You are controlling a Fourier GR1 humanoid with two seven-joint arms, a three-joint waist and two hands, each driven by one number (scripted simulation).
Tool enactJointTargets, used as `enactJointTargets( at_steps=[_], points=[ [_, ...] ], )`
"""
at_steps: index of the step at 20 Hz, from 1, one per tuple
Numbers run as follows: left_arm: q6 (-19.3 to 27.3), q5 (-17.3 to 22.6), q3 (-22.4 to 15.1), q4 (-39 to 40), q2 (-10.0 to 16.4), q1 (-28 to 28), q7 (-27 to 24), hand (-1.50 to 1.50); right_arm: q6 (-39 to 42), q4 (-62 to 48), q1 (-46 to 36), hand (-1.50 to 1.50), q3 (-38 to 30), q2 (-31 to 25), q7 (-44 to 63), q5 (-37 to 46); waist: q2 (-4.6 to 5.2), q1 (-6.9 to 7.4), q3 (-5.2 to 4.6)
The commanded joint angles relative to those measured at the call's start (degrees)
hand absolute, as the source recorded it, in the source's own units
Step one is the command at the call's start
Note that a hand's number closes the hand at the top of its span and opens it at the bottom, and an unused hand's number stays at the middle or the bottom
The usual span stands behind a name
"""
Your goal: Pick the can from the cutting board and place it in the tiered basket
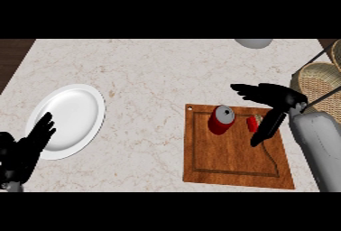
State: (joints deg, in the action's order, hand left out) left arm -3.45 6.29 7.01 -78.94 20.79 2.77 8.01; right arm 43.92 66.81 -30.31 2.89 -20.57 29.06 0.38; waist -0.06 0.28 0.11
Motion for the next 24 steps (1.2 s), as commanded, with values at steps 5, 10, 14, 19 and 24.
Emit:
enactJointTargets(
  at_steps=[5,10,14,19,24],
  points=[
    [0.71,-3.40,0.40,0.05,-2.41,-0.54,0.94,0.00,-2.83,-6.44,-1.27,-1.50,1.00,4.54,-8.65,8.30,0.14,0.12,-0.10],
    [-2.19,-1.94,3.34,-2.07,-1.12,1.81,1.14,0.00,-4.01,-5.76,-2.88,-1.50,-0.09,7.73,-3.92,7.91,0.06,0.16,-0.10],
    [-3.57,-3.48,3.43,3.83,-2.11,-0.98,-2.96,0.00,-3.73,-3.57,-0.96,-1.50,-0.30,9.55,-2.02,7.87,0.03,-0.14,-0.12],
    [-5.57,-1.93,5.35,3.13,-0.96,-1.37,-0.41,0.00,-7.11,-11.07,-2.66,-1.50,1.28,11.40,-9.37,13.59,0.14,0.16,-0.10],
    [-2.76,-6.02,3.35,6.10,-4.78,-2.81,-3.65,0.00,-6.88,-11.32,0.53,-1.50,2.07,11.86,-12.67,15.71,0.16,-0.02,-0.11]
  ],
)
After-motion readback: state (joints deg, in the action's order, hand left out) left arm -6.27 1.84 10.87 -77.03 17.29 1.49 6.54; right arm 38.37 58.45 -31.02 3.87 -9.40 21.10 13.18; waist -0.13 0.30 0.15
